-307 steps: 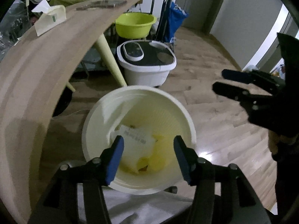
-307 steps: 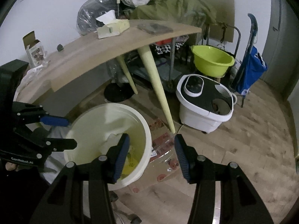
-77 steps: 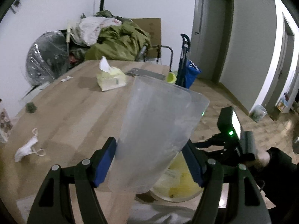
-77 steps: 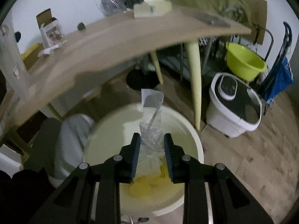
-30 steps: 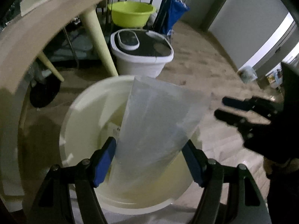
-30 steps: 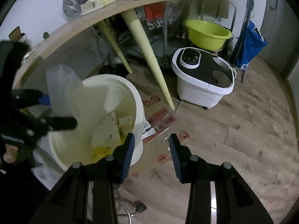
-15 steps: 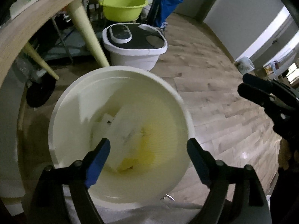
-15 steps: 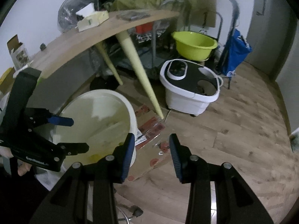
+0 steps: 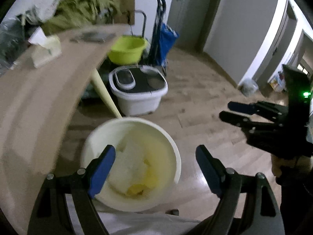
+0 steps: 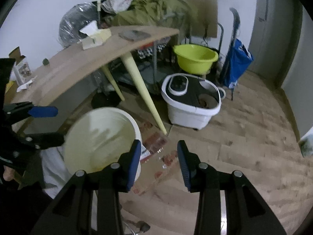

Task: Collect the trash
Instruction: 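Move both grippers back over the table toward the printed clear bag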

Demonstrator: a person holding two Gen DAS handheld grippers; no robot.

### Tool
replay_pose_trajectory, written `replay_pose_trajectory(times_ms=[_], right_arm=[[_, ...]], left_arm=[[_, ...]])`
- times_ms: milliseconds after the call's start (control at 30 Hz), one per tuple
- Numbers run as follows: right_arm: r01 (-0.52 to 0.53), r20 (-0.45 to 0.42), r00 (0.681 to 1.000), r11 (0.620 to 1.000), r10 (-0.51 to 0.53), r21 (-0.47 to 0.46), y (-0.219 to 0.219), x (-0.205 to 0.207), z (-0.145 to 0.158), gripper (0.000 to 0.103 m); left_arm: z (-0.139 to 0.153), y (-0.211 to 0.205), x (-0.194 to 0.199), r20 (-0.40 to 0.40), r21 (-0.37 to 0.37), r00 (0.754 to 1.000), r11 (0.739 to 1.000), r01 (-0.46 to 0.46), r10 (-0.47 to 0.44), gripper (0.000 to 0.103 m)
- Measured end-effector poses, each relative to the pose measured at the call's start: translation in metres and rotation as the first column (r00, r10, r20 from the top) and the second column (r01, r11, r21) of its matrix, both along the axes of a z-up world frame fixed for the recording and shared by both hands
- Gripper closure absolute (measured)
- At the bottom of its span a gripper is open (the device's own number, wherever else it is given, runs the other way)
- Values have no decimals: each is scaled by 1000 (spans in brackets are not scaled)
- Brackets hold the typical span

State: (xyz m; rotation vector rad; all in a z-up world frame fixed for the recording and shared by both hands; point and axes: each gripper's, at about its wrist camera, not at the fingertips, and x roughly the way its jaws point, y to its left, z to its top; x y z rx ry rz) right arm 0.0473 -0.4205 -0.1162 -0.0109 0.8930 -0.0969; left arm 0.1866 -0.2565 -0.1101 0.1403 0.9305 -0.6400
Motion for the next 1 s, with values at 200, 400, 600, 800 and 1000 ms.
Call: replay_pose_trajectory(times_ms=[200, 400, 600, 800, 1000], right_arm=[[-92, 36, 995, 996, 92, -14, 34, 23, 20, 67], [-208, 51, 977, 978, 209, -25, 81, 47, 32, 67], [-316, 52, 947, 948, 318, -34, 133, 70, 42, 67], [-409, 52, 910, 912, 411, -30, 176, 93, 47, 67], [-520, 36, 853, 853, 521, -29, 226, 114, 46, 67]], left_arm=[[46, 45, -19, 111, -34, 990, 996, -78, 81, 19], [67, 97, -33, 158, -53, 970, 983, -178, 184, 19], [67, 147, -41, 166, -48, 941, 956, -290, 294, 19], [70, 193, -50, 160, -63, 906, 920, -388, 393, 19], [65, 238, -68, 139, -89, 847, 858, -506, 513, 19]])
